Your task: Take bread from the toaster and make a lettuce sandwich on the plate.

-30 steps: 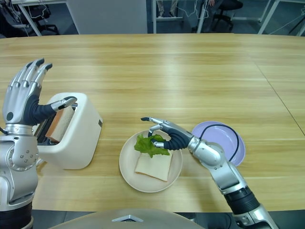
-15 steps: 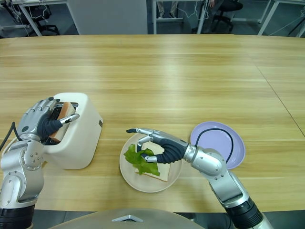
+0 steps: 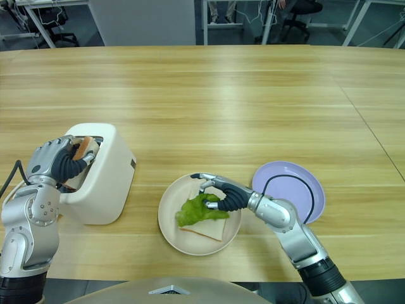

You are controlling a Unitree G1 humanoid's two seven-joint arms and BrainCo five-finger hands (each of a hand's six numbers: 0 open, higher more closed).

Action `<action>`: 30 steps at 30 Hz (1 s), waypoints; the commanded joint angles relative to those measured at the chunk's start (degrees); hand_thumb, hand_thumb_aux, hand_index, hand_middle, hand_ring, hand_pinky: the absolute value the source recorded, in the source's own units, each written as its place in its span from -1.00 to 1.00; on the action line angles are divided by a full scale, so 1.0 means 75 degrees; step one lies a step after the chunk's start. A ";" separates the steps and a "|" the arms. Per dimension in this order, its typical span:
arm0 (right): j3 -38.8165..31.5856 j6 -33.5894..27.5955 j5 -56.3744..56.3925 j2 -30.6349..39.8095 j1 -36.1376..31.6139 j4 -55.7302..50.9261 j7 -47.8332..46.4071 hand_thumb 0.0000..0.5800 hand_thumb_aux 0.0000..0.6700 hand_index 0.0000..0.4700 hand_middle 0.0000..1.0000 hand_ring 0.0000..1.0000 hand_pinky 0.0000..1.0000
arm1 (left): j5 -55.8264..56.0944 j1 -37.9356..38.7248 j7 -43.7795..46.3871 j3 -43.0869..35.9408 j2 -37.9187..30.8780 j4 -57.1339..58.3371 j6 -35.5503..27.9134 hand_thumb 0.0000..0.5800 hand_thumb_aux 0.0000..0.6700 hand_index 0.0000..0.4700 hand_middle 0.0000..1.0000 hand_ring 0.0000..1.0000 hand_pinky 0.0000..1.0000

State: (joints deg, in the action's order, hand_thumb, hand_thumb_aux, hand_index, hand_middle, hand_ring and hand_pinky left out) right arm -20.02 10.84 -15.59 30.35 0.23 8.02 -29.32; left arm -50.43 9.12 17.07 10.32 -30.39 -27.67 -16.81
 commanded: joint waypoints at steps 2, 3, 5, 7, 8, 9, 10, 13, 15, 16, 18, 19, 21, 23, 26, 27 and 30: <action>-0.0059 0.0376 -0.0629 -0.0023 -0.0156 -0.0400 0.0383 1.00 1.00 0.96 -1.00 -1.00 -1.00 | 0.0262 -0.0031 0.0060 -0.0030 -0.0006 -0.0176 0.0075 1.00 1.00 0.96 1.00 1.00 1.00; -0.0050 0.0405 -0.0576 -0.0038 -0.0134 -0.0187 0.0330 1.00 1.00 0.96 -1.00 -1.00 -1.00 | 0.0309 -0.0058 0.0030 0.0003 -0.0009 -0.0227 0.0092 1.00 1.00 0.96 1.00 1.00 1.00; -0.0052 0.0552 -0.0432 -0.0031 -0.0109 0.0325 0.0191 1.00 1.00 0.96 -1.00 -1.00 -1.00 | 0.0399 -0.0128 -0.0081 0.0100 0.0002 -0.0338 0.0135 1.00 1.00 0.96 1.00 1.00 1.00; -0.0038 0.0442 -0.0135 -0.0072 -0.0058 0.0935 -0.0011 1.00 1.00 0.96 -1.00 -1.00 -1.00 | 0.0458 -0.0171 -0.0221 0.0231 0.0016 -0.0486 0.0158 1.00 1.00 0.96 1.00 1.00 1.00; -0.0036 0.0303 0.0089 -0.0085 -0.0013 0.1320 -0.0167 1.00 1.00 0.96 -1.00 -1.00 -1.00 | 0.0498 -0.0217 -0.0310 0.0301 0.0027 -0.0547 0.0180 1.00 1.00 0.96 1.00 1.00 1.00; -0.0028 0.0107 0.0299 -0.0102 0.0033 0.1661 -0.0311 1.00 1.00 0.96 -1.00 -1.00 -1.00 | 0.0534 -0.0268 -0.0389 0.0360 0.0033 -0.0587 0.0208 1.00 1.00 0.96 1.00 1.00 1.00; -0.0024 -0.0048 0.0456 -0.0102 0.0066 0.1951 -0.0433 1.00 1.00 0.96 -1.00 -1.00 -1.00 | 0.0573 -0.0317 -0.0464 0.0411 0.0035 -0.0612 0.0244 1.00 1.00 0.96 1.00 1.00 1.00; -0.0026 -0.0461 0.0848 -0.0094 0.0171 0.2600 -0.0697 1.00 1.00 0.96 -1.00 -1.00 -1.00 | 0.0658 -0.0435 -0.0685 0.0537 0.0028 -0.0640 0.0372 1.00 1.00 0.96 1.00 1.00 1.00; -0.0013 -0.0642 0.0887 -0.0072 0.0148 0.2754 -0.0775 1.00 1.00 0.96 -1.00 -1.00 -1.00 | 0.0708 -0.0484 -0.0835 0.0621 0.0026 -0.0689 0.0470 1.00 1.00 0.96 1.00 1.00 1.00; -0.0002 -0.0675 0.0889 -0.0057 0.0126 0.2756 -0.0801 1.00 1.00 0.96 -1.00 -1.00 -1.00 | 0.0721 -0.0489 -0.0870 0.0645 0.0029 -0.0720 0.0497 1.00 1.00 0.96 1.00 1.00 1.00; 0.0038 -0.0852 0.1030 -0.0035 0.0182 0.2921 -0.0882 1.00 1.00 0.96 -1.00 -1.00 -1.00 | 0.0730 -0.0517 -0.0924 0.0671 0.0022 -0.0761 0.0554 1.00 1.00 0.96 1.00 1.00 1.00; 0.0070 -0.0992 0.1145 -0.0032 0.0239 0.3097 -0.0923 1.00 1.00 0.96 -1.00 -1.00 -1.00 | 0.0755 -0.0545 -0.0921 0.0671 0.0008 -0.0752 0.0584 1.00 1.00 0.96 1.00 1.00 1.00; 0.0166 -0.1415 0.1415 -0.0017 0.0364 0.3449 -0.1004 1.00 1.00 0.96 -1.00 -1.00 -1.00 | 0.0785 -0.0574 -0.0957 0.0710 -0.0022 -0.0745 0.0655 1.00 1.00 0.96 1.00 1.00 1.00; 0.0284 -0.1843 0.1686 0.0073 0.0521 0.3756 -0.1114 1.00 1.00 0.96 -1.00 -1.00 -1.00 | 0.0810 -0.0582 -0.0972 0.0763 -0.0048 -0.0734 0.0702 1.00 1.00 0.96 1.00 1.00 1.00; 0.0346 -0.2316 0.1926 0.0339 0.0730 0.3840 -0.1356 1.00 1.00 0.96 -1.00 -1.00 -1.00 | 0.0839 -0.0537 -0.0989 0.0857 -0.0039 -0.0778 0.0726 1.00 1.00 0.96 1.00 1.00 1.00; 0.0356 -0.2385 0.1856 0.0430 0.0737 0.3701 -0.1384 1.00 1.00 0.96 -1.00 -1.00 -1.00 | 0.0845 -0.0520 -0.0994 0.0878 -0.0033 -0.0795 0.0723 1.00 1.00 0.96 1.00 1.00 1.00; 0.0346 -0.2442 0.1716 0.0596 0.0745 0.3360 -0.1402 1.00 1.00 0.96 -1.00 -1.00 -1.00 | 0.0871 -0.0534 -0.0997 0.0889 -0.0025 -0.0779 0.0752 1.00 1.00 0.96 1.00 1.00 1.00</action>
State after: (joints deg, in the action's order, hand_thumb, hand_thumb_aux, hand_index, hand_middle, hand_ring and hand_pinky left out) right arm -18.02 -6.34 -2.34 34.10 5.40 34.92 -39.11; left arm -44.19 5.24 9.49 16.74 -30.34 -32.89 -11.49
